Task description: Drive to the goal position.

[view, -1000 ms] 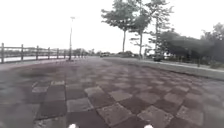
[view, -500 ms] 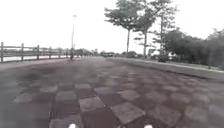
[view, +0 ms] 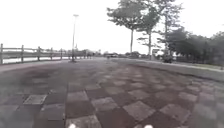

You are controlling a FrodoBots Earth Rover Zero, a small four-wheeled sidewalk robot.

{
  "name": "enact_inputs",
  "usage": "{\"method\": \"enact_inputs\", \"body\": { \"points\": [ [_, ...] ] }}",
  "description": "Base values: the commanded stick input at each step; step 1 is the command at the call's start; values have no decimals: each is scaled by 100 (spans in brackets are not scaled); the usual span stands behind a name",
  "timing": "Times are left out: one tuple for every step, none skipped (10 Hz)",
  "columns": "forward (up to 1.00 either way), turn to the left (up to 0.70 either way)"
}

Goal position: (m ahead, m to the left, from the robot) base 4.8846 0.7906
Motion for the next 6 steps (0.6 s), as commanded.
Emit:
{"method": "enact_inputs", "body": {
  "points": [
    [100,0],
    [100,0],
    [100,0],
    [100,0],
    [100,0],
    [100,0]
  ]
}}
